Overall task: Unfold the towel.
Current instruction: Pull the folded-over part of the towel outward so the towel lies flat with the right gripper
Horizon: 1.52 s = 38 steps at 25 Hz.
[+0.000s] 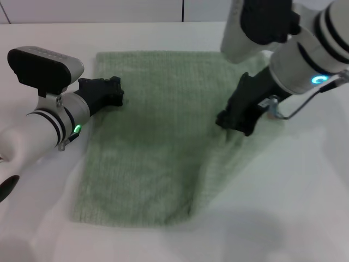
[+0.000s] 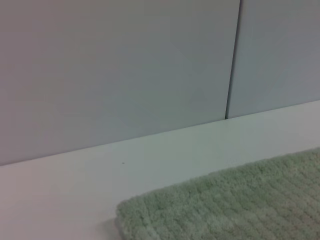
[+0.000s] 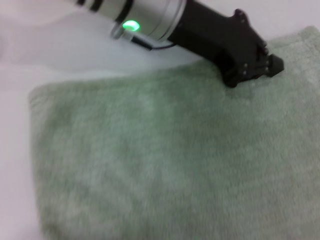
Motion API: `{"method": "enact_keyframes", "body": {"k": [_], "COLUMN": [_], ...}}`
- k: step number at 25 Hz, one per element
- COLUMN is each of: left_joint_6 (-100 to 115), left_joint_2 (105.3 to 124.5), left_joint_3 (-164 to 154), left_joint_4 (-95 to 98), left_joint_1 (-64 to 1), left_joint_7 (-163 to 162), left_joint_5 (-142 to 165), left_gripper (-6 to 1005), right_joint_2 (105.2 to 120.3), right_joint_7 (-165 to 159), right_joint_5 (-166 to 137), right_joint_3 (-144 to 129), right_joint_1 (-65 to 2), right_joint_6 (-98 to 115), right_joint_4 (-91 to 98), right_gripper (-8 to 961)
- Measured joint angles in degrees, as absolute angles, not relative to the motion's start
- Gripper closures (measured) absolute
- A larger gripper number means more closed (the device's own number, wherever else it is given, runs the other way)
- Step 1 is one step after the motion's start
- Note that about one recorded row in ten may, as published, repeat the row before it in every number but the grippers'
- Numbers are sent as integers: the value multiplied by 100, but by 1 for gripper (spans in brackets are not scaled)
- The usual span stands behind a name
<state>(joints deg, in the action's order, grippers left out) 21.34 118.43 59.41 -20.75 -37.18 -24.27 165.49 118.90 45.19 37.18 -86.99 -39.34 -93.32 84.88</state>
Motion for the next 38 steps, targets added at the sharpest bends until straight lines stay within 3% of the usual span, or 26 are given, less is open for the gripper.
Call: {"method": "enact_keyframes", "body": {"k": [22, 38], "left_joint_6": [2100, 2100], "left_joint_2": [11838, 11838], "left_joint_3": [5984, 5994], "left_joint_4": [-2074, -2074], "left_joint_1": [-3700, -3708], "left_joint_7": [-2467, -2470], "left_joint_5": [16550, 16523], "left_gripper": [1001, 1001], "right_joint_2": [11932, 11920], "right_joint_7": [4591, 4356], "right_joint_5": [3157, 3111], "right_joint_3": [-9134, -9814], "right_joint_1": [-3157, -3270], "right_joint_6": [-10252, -10219], "right_joint_4": [9523, 8669], "right_gripper": [940, 926]}}
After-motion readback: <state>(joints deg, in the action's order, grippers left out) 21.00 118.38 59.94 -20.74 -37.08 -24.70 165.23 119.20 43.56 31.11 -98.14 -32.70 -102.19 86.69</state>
